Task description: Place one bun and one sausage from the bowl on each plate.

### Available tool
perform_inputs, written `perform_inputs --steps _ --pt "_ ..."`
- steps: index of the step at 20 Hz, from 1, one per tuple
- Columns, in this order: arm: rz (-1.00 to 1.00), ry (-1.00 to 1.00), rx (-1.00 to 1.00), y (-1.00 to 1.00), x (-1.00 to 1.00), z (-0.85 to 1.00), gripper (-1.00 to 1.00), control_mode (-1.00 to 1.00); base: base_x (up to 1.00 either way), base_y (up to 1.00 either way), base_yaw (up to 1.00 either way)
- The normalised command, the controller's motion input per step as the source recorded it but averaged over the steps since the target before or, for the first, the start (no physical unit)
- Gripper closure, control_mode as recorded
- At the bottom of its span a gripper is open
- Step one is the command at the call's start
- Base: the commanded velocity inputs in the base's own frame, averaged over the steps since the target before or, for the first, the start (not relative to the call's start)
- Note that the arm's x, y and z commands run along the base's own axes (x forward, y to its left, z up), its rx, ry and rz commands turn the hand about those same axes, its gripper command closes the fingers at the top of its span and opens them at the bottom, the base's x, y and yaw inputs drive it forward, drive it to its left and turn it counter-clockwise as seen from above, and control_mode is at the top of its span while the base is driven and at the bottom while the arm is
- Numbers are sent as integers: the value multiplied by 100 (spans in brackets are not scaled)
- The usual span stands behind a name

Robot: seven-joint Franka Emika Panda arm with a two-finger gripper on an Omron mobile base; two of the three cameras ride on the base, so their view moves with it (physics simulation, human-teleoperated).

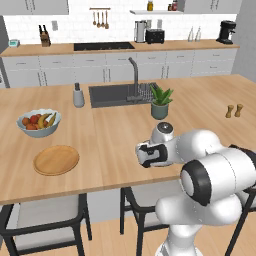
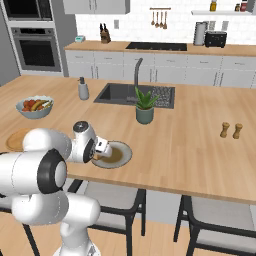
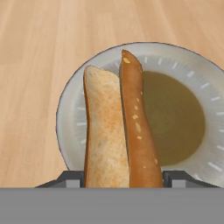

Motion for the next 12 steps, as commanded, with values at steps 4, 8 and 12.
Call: perform_inputs --steps 4,8,12 --pt "0 1 0 0 4 -17 100 -100 0 0 0" --pt "0 0 0 0 18 0 -100 -100 0 0 0" --pt "0 0 0 -2 23 0 -100 -100 0 0 0"
